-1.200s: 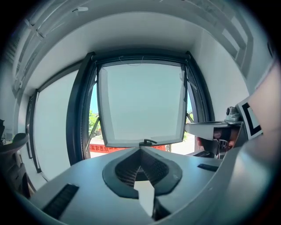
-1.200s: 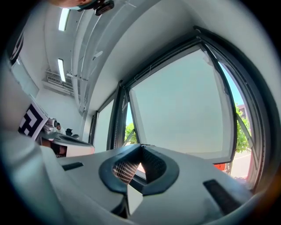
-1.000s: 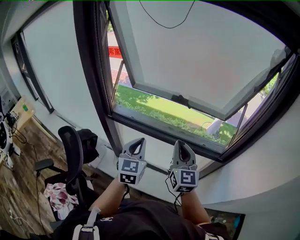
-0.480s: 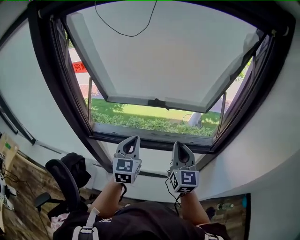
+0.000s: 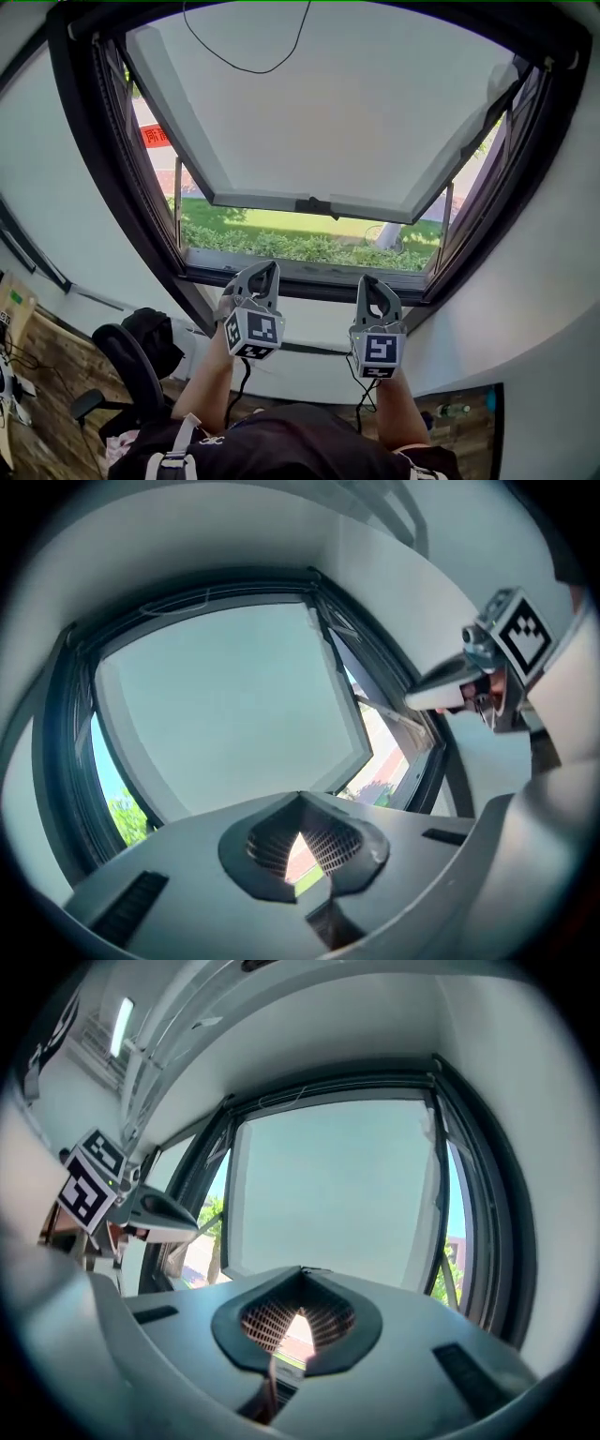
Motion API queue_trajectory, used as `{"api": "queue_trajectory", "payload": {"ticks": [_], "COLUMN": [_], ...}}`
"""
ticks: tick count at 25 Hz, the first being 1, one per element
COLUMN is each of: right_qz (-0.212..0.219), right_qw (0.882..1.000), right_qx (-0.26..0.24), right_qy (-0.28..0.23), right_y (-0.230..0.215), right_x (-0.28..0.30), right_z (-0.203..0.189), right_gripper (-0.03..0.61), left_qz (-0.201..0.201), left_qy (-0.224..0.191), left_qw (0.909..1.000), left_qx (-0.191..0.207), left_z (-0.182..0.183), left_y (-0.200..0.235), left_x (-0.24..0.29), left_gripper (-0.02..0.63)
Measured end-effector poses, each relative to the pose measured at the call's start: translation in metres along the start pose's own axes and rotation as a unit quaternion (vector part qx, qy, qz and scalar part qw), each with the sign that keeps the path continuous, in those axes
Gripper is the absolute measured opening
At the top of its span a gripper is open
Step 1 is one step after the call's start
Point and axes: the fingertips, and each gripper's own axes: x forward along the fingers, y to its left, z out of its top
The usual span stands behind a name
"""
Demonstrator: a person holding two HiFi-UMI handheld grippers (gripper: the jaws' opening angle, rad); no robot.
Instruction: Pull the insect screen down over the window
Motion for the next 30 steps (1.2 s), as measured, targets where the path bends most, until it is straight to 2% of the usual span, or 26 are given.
{"api": "queue_trajectory", "payload": {"ticks": [2,3,4,6,7,8,10,12,17,21,23,25,27,30], "right_qz": [0.002,0.003,0.003,0.003,0.013,0.029,0.048,0.032,-0.032,-0.074,-0.095,-0.116,-0.133,-0.163], "right_qw": [0.995,0.986,0.971,0.931,0.915,0.905,0.895,0.892,0.896,0.888,0.886,0.887,0.886,0.876], "right_qx": [-0.093,-0.161,-0.235,-0.357,-0.393,-0.414,-0.427,-0.436,-0.437,-0.451,-0.454,-0.447,-0.444,-0.453], "right_qy": [0.018,0.032,0.048,0.074,0.086,0.100,0.121,0.119,0.079,0.047,0.029,0.008,-0.007,-0.028], "right_y": [-0.002,-0.003,-0.004,-0.009,-0.011,-0.014,-0.024,-0.043,-0.092,-0.118,-0.130,-0.141,-0.151,-0.161], "right_x": [0.004,0.007,0.010,0.016,0.018,0.019,0.021,0.023,0.030,0.030,0.026,0.023,0.021,0.019], "right_z": [0.003,0.003,0.002,-0.002,-0.004,-0.007,-0.002,0.020,0.094,0.149,0.176,0.204,0.227,0.257], "right_gripper": [0.005,0.005,0.005,0.008,0.015,0.042,0.122,0.130,0.130,0.120,0.120,0.120,0.120,0.120], "left_qz": [0.023,0.034,0.042,0.046,0.038,0.025,0.004,0.010,0.081,0.132,0.162,0.194,0.233,0.292], "left_qy": [0.012,0.019,0.025,0.033,0.033,0.028,0.010,-0.005,-0.051,-0.088,-0.098,-0.108,-0.130,-0.161], "left_qw": [0.9962,0.9921,0.9872,0.9765,0.9725,0.9709,0.9720,0.9722,0.9658,0.9570,0.9485,0.9362,0.9191,0.8895], "left_qx": [0.083,0.119,0.152,0.208,0.228,0.237,0.235,0.234,0.241,0.243,0.254,0.272,0.290,0.312], "left_z": [0.002,0.003,0.005,0.007,0.011,0.016,0.031,0.048,0.110,0.153,0.172,0.194,0.218,0.246], "left_y": [0.007,0.011,0.014,0.017,0.017,0.017,0.021,0.040,0.117,0.175,0.204,0.231,0.256,0.286], "left_x": [0.002,0.003,0.005,0.008,0.009,0.009,0.009,0.011,0.007,-0.007,-0.018,-0.029,-0.040,-0.058], "left_gripper": [0.015,0.015,0.015,0.022,0.047,0.080,0.097,0.101,0.101,0.101,0.101,0.101,0.107,0.107]}}
